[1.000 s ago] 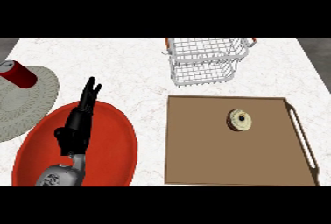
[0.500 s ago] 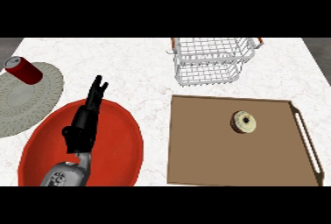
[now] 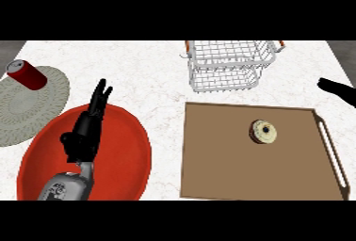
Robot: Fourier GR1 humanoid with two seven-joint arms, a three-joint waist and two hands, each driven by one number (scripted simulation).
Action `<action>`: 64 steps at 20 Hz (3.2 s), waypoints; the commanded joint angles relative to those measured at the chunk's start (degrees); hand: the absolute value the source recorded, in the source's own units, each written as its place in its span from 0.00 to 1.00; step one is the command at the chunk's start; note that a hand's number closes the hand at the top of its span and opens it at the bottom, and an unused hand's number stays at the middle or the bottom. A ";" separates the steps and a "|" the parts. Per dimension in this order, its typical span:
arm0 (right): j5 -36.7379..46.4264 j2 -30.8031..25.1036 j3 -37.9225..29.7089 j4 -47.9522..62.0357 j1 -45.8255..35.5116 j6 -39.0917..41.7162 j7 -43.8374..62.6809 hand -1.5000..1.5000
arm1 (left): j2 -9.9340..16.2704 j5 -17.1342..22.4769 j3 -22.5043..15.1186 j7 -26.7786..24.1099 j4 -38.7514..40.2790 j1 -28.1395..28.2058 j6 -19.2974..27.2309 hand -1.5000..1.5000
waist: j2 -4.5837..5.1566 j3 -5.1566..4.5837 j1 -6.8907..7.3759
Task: Pick the cupcake from the tray and place it in the tiered basket
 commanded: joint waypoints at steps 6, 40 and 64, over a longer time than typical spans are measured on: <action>1.23 2.90 5.67 1.95 -4.10 5.36 10.55 0.00 | -0.92 -2.09 -0.41 3.09 -3.35 1.04 -0.06 0.50 | -0.07 0.06 -0.25; 39.02 14.89 6.29 15.27 -2.18 12.10 -10.67 0.00 | -4.59 -4.67 2.88 0.87 -1.70 0.93 -2.47 0.50 | -0.01 0.08 -0.31; 52.05 27.70 8.08 25.64 -2.19 10.66 -20.17 0.00 | -5.74 -5.93 4.49 1.22 -2.30 2.19 -4.72 0.50 | -0.02 0.08 -0.21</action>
